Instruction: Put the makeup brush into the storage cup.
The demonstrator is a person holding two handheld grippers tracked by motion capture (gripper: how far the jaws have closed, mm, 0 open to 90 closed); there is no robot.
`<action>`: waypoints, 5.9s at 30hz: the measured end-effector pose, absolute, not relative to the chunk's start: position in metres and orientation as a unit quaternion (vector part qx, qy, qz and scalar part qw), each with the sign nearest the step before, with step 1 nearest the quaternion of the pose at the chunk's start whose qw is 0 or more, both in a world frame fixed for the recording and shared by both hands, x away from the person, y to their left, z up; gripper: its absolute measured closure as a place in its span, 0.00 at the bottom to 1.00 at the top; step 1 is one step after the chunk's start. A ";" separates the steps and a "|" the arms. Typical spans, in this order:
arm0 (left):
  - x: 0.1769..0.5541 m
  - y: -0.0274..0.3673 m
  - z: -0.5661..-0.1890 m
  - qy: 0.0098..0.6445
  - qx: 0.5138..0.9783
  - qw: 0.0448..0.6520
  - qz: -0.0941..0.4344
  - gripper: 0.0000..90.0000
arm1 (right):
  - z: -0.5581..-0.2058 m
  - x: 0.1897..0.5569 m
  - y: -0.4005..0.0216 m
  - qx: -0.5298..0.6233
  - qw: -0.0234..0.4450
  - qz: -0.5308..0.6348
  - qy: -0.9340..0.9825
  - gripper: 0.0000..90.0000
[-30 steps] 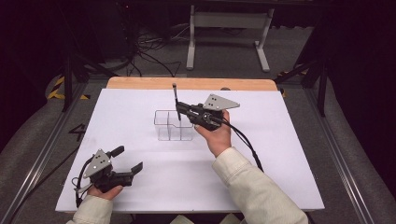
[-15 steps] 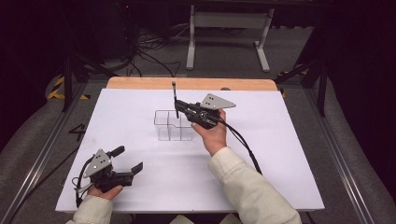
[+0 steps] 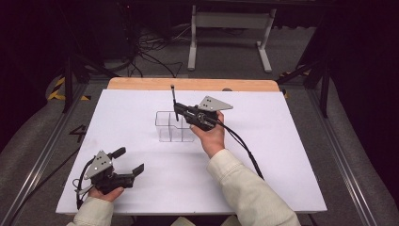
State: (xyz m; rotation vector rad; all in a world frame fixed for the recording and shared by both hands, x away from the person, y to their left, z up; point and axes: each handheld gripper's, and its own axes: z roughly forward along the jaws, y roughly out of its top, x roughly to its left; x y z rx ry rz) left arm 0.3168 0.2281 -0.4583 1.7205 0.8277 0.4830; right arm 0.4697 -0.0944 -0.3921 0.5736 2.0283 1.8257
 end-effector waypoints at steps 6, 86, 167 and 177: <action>0.317 0.228 -0.458 0.350 0.727 0.554 0.205 0.07 | -0.399 0.471 -0.093 0.207 0.172 0.633 0.726 0.94; 0.319 0.228 -0.457 0.354 0.720 0.561 0.204 0.07 | -0.343 0.406 -0.195 0.232 0.215 0.605 0.731 0.25; 0.318 0.237 -0.455 0.313 0.702 0.610 0.193 0.02 | -0.451 0.347 -0.316 0.329 0.228 0.584 0.706 0.03; 0.319 0.238 -0.457 0.309 0.704 0.611 0.192 0.02 | -0.456 0.346 -0.315 0.331 0.229 0.587 0.702 0.03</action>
